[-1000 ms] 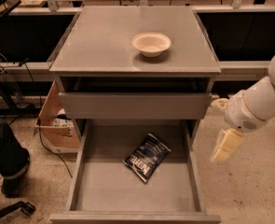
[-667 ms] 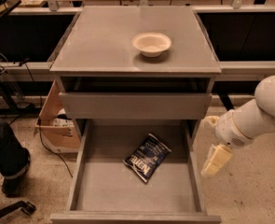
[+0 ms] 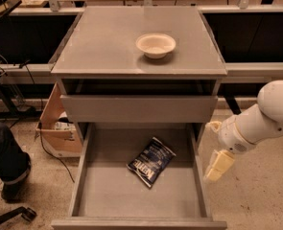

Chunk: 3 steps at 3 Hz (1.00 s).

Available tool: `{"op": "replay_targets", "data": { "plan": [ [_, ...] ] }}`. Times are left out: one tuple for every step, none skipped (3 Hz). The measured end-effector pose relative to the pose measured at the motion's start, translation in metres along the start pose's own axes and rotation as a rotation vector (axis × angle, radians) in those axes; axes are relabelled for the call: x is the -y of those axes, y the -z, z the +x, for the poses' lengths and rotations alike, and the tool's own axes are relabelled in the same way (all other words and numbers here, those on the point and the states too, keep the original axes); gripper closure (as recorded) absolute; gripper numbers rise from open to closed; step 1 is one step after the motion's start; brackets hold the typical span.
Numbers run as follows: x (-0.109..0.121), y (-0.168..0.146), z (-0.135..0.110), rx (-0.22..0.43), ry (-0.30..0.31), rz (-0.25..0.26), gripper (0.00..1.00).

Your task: Pick blue chip bag from middle drawer and place on counter

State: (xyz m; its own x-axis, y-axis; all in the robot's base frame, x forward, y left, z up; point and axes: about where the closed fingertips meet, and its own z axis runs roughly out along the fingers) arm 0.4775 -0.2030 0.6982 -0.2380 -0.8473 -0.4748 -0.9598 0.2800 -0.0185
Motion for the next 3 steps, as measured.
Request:
{"op": "replay_targets", "data": {
  "plan": [
    [0.002,-0.044,-0.007,0.057,-0.012,-0.038,0.0],
    [0.008,-0.107,-0.01,0.143,-0.026,-0.063,0.0],
    [0.018,-0.165,-0.012,0.241,-0.021,-0.067,0.0]
  ]
}}
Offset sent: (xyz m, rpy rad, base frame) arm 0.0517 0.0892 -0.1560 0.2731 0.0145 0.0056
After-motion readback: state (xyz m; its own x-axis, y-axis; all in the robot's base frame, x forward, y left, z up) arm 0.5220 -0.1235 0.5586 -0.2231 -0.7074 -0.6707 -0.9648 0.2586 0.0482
